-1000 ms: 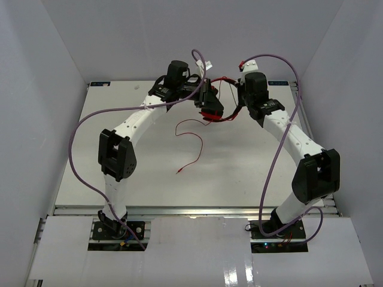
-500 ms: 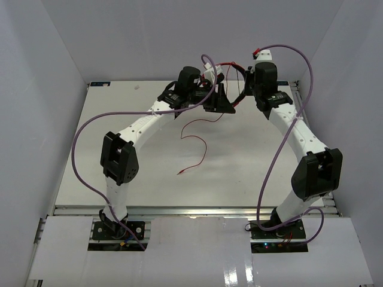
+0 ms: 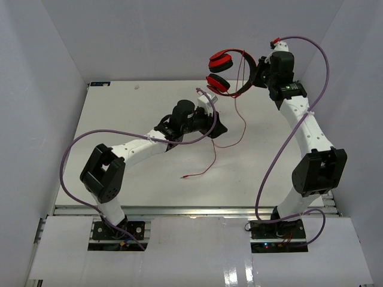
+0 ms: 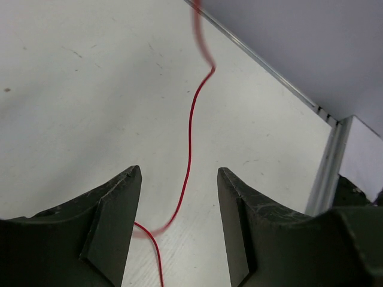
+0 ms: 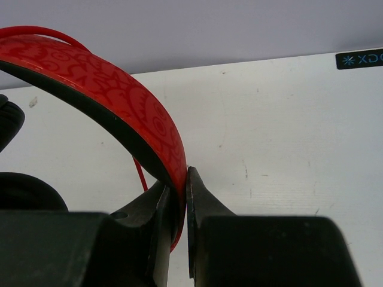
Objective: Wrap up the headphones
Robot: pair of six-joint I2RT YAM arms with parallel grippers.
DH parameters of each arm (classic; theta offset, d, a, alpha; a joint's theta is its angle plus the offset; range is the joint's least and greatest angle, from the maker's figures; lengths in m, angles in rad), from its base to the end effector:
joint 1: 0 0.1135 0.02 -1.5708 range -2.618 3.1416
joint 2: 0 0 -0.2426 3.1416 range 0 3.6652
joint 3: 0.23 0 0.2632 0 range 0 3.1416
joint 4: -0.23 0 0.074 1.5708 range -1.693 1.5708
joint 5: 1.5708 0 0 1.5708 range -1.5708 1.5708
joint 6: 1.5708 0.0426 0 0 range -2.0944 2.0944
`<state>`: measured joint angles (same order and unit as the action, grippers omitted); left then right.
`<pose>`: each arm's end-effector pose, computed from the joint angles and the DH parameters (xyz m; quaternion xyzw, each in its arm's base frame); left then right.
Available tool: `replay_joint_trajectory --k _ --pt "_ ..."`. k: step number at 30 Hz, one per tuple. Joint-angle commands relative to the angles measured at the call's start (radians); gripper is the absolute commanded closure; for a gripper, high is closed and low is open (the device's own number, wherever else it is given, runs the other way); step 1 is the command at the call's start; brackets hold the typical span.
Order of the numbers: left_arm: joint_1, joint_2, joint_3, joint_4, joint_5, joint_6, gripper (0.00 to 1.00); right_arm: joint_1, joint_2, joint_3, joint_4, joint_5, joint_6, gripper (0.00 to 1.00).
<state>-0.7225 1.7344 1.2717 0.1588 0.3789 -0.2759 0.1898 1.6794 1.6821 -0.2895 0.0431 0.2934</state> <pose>0.3076 -0.2922 0.2582 0.2840 0.7472 -0.4116 0.4377 0.4071 0.0763 0.3824 0.0543 0.7990 0.1265 0.5854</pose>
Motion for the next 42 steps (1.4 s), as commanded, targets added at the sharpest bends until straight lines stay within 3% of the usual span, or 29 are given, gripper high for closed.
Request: replay_joint_trajectory --k 1,6,9,11,13,19,25,29,35,36,40,42 --pt "-0.001 -0.059 -0.101 0.277 -0.090 0.093 0.34 -0.011 -0.056 0.075 0.031 -0.114 0.086 0.92" --pt "0.000 -0.036 -0.227 0.538 -0.055 0.122 0.30 -0.022 -0.081 0.092 0.007 -0.157 0.098 0.92" --pt "-0.002 -0.036 -0.347 0.774 0.016 0.145 0.20 -0.029 -0.088 0.122 -0.015 -0.161 0.087 0.92" --pt "-0.002 -0.026 -0.381 0.846 0.080 0.184 0.10 -0.032 -0.086 0.139 -0.031 -0.161 0.076 0.92" --pt "-0.002 -0.004 -0.375 0.830 0.142 0.273 0.02 -0.033 -0.087 0.150 -0.036 -0.160 0.074 0.92" --pt "0.000 0.083 -0.286 0.605 0.283 0.525 0.02 -0.033 -0.089 0.157 -0.047 -0.173 0.079 0.92" --pt "0.000 0.132 -0.190 0.365 0.294 0.668 0.02 -0.033 -0.100 0.148 -0.053 -0.191 0.079 0.92" --pt "0.000 0.169 -0.072 0.126 0.292 0.675 0.09 -0.033 -0.107 0.143 -0.053 -0.192 0.078 0.92" --pt "-0.002 0.198 -0.058 0.048 0.234 0.620 0.17 -0.032 -0.123 0.113 -0.031 -0.181 0.071 0.92" --pt "-0.003 0.208 -0.055 0.039 0.224 0.616 0.23 -0.032 -0.126 0.107 -0.025 -0.181 0.070 0.92" --pt "-0.002 0.259 -0.030 0.021 0.203 0.606 0.65 -0.032 -0.136 0.102 -0.027 -0.176 0.057 0.92" --pt "-0.002 0.272 -0.028 0.022 0.193 0.606 0.76 -0.032 -0.144 0.100 -0.026 -0.167 0.048 0.92"
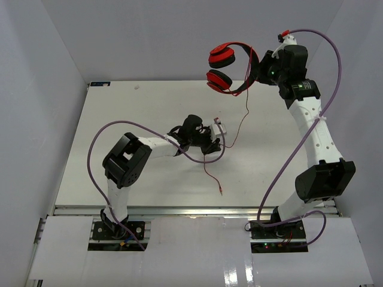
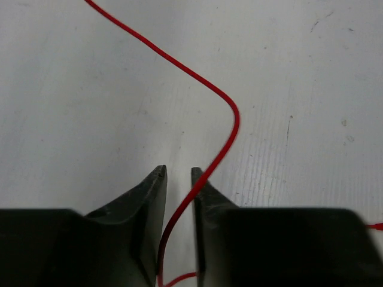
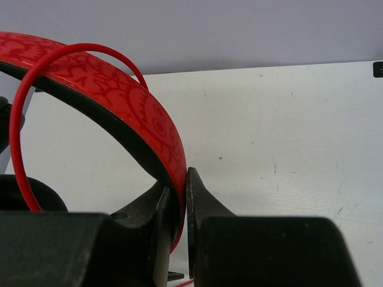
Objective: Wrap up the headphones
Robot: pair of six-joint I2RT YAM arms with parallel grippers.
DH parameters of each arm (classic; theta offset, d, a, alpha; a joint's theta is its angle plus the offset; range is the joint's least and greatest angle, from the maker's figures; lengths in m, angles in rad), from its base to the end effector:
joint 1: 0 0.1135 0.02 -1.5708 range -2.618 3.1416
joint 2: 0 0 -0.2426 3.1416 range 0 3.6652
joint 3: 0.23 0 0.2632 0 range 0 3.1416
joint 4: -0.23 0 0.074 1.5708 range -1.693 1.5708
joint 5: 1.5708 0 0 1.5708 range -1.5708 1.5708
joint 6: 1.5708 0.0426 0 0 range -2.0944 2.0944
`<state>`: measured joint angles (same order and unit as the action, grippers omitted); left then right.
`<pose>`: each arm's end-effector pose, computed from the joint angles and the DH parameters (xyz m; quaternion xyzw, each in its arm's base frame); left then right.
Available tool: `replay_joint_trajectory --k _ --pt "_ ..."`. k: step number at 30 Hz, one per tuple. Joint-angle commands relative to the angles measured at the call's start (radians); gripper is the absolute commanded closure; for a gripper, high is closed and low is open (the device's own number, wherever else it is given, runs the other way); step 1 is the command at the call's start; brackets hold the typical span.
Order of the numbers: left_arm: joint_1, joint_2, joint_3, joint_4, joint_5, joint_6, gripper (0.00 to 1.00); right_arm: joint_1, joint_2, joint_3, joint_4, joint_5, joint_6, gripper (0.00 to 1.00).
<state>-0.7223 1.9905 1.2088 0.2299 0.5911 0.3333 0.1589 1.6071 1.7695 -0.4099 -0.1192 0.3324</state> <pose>0.3115 -0.3062 0.1398 0.5433 0.6499 -0.3397 0.4086 0.3791 0.0659 0.4281 0.0318 0.7878 0.1947 0.5835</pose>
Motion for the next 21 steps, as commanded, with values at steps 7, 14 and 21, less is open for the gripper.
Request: replay_joint_trajectory --k 7,14,21 --pt "0.012 -0.058 -0.050 0.054 -0.065 -0.010 1.00 -0.001 -0.087 -0.006 0.108 0.032 -0.027 0.92" --pt "0.018 -0.201 -0.142 0.146 -0.057 -0.055 1.00 -0.001 -0.082 -0.032 0.125 0.055 -0.049 0.92" --pt "0.020 -0.407 -0.192 0.188 -0.064 -0.146 1.00 0.015 -0.076 -0.072 0.152 0.123 -0.133 0.92"
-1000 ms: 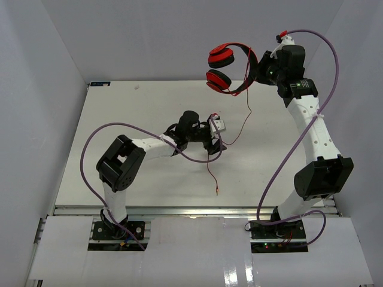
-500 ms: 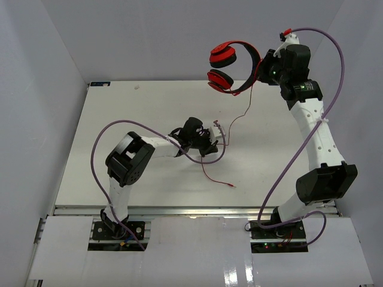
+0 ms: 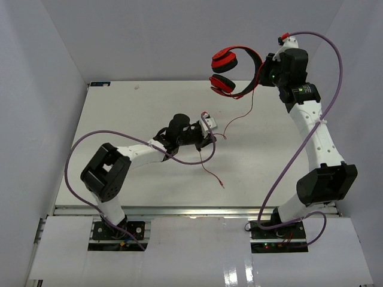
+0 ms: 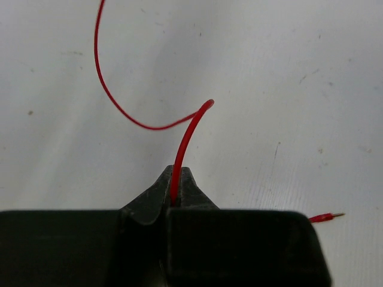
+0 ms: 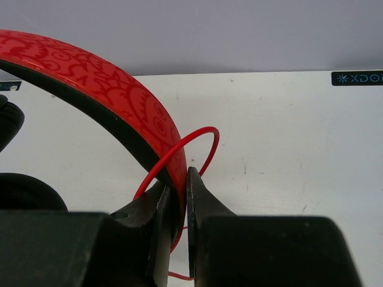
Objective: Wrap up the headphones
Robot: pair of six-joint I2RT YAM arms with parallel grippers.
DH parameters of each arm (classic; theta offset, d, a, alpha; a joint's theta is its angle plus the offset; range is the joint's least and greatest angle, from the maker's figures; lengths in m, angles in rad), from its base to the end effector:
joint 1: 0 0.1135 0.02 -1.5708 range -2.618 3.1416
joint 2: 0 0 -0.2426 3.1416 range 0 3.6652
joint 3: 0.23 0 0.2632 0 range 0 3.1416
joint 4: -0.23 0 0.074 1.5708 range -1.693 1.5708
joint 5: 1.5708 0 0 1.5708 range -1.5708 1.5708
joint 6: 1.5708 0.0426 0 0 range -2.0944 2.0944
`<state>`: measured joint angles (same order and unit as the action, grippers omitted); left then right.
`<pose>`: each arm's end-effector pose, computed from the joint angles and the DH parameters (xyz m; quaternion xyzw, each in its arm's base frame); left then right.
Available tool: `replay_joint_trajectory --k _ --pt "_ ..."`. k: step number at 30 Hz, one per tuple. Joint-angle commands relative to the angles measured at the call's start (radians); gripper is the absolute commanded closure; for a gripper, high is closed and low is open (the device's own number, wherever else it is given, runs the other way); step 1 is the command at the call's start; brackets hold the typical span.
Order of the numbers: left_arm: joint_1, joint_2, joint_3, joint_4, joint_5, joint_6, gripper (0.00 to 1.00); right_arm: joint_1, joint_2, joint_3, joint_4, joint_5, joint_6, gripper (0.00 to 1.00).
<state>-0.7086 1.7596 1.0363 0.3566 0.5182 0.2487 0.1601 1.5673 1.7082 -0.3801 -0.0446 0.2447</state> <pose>0.2907 -0.2770 0.1874 0.4957 0.6403 -0.3304 0.4849 0.3726 0.0621 0.4239 0.0195 0.7861 0.1413 0.6014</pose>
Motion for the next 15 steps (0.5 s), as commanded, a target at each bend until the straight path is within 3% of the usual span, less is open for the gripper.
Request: replay_joint_trajectory --k 1,9,15 --pt "0.006 -0.193 -0.025 0.051 0.008 -0.064 1.00 0.020 -0.034 -0.014 0.122 0.074 -0.062 0.92" --pt "0.011 -0.447 -0.112 -0.034 -0.005 -0.138 1.00 0.107 0.006 -0.026 0.063 0.184 -0.245 0.92" --pt "0.017 -0.600 -0.085 -0.165 -0.004 -0.184 1.00 0.127 0.074 -0.057 0.066 0.257 -0.351 0.92"
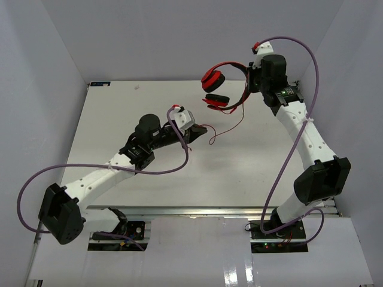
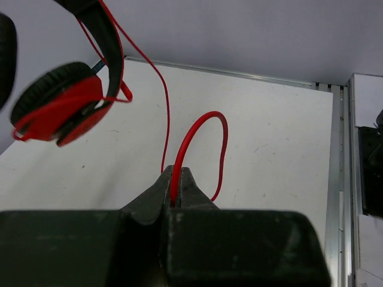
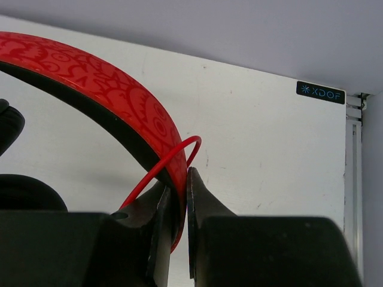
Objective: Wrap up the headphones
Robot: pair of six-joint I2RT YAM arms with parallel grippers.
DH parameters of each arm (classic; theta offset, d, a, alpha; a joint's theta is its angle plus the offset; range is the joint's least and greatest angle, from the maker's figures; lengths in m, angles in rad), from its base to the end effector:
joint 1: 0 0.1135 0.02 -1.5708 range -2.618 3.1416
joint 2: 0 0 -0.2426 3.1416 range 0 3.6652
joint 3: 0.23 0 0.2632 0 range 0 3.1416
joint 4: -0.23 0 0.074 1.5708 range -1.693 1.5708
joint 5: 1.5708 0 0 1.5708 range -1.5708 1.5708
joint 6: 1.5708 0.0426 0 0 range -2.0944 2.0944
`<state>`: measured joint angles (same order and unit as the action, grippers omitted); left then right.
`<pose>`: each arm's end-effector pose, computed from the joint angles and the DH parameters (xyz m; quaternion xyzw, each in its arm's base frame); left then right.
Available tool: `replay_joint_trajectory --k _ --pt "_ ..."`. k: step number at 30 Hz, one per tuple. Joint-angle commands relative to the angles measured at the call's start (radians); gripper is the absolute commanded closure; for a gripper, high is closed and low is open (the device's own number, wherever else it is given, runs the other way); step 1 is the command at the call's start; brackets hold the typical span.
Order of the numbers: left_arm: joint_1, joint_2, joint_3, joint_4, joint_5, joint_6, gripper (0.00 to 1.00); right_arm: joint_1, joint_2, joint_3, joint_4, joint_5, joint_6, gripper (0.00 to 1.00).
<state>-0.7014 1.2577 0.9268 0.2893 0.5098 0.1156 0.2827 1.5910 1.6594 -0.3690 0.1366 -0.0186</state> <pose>0.2297 -0.2212 0.3132 0.4376 0.5715 -0.3676 0.5888 0.3737 0.1025 0.3990 -0.0805 0.8001 0.0235 0.5940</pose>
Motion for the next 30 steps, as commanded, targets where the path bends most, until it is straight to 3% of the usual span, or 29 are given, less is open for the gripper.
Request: replay_joint_trajectory --k 1,5,8,12,15,21,27,30 --pt "0.010 -0.119 0.043 -0.123 -0.006 -0.051 1.00 0.004 0.063 -0.012 0.052 0.081 -0.090 0.92" --pt "0.011 -0.146 0.165 -0.239 -0.046 -0.063 1.00 0.004 0.097 -0.032 0.035 0.061 -0.096 0.92" --pt "0.013 -0.133 0.307 -0.347 -0.180 -0.060 1.00 0.004 0.098 -0.073 0.040 0.037 -0.103 0.92" --pt "0.042 -0.131 0.408 -0.317 -0.349 -0.069 1.00 0.004 0.078 -0.150 0.075 -0.039 -0.144 0.92" --pt "0.093 -0.073 0.521 -0.320 -0.392 -0.083 1.00 0.004 0.062 -0.220 0.087 -0.102 -0.177 0.92" --pt "0.273 0.147 0.732 -0.322 -0.263 -0.227 1.00 0.004 0.004 -0.334 0.127 -0.189 -0.217 0.92" --pt "0.284 0.296 0.926 -0.374 -0.160 -0.270 1.00 0.005 -0.033 -0.407 0.152 -0.269 -0.212 0.92" --pt "0.286 0.336 1.009 -0.418 -0.220 -0.252 1.00 0.004 -0.039 -0.436 0.158 -0.279 -0.214 0.92"
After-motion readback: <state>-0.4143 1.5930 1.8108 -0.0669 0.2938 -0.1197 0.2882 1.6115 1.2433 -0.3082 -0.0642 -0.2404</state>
